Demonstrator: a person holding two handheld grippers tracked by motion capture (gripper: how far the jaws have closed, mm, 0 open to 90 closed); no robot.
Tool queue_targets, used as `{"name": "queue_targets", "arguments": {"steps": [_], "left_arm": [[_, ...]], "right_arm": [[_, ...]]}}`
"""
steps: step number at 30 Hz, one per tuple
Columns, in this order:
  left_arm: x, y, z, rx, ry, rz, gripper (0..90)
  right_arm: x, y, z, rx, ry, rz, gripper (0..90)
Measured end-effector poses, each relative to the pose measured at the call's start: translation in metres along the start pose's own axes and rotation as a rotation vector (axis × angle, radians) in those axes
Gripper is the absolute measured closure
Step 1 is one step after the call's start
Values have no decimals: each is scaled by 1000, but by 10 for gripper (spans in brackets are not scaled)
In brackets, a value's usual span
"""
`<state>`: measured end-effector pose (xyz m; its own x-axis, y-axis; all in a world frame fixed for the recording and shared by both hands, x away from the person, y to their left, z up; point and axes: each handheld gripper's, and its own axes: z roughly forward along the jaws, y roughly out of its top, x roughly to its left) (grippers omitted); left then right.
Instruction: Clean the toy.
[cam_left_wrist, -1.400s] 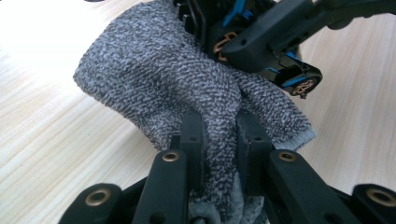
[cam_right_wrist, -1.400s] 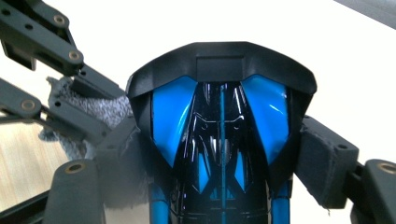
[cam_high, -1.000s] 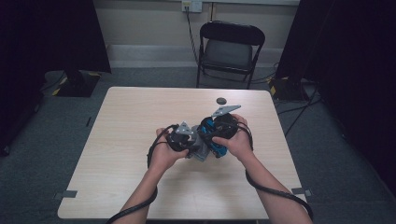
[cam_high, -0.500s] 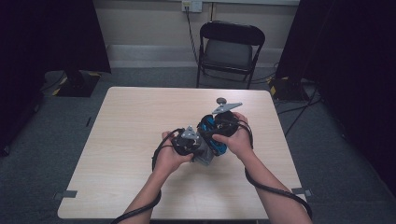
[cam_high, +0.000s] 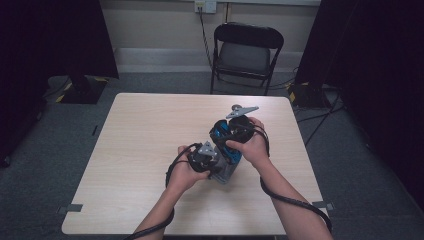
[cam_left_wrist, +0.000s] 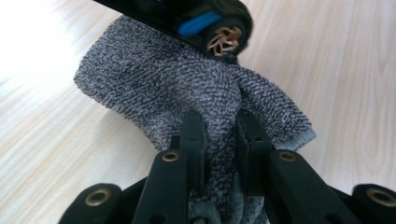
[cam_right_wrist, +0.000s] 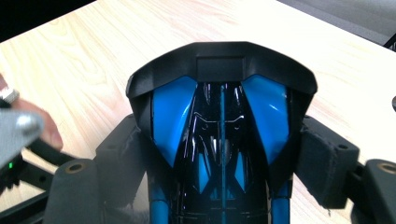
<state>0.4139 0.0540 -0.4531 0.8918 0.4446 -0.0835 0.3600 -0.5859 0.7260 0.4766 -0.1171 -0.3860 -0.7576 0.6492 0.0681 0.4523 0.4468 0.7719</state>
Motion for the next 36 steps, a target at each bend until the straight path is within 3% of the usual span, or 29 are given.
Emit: {"name": "queue_targets", "arguments": {"steps": [11,17,21,25,30,36], "left_arm": [[-9,0,5,-1,-28,9,755],[-21,0,12,14,-82,51,755],[-23,-2,11,31,-86,55,754],[-19,-7,4,22,-66,48,755],[-5,-16,-15,33,-24,35,754],[15,-23,-39,15,53,-23,754]], "right_arm": [[-3,3,-1,-4,-6,15,252],[-6,6,-3,-11,-9,24,252],[-10,7,-6,-19,-10,32,252],[-14,5,-11,-20,-20,33,252],[-20,0,-17,-23,-25,38,252],[-22,-10,-19,-10,-22,40,252]]}}
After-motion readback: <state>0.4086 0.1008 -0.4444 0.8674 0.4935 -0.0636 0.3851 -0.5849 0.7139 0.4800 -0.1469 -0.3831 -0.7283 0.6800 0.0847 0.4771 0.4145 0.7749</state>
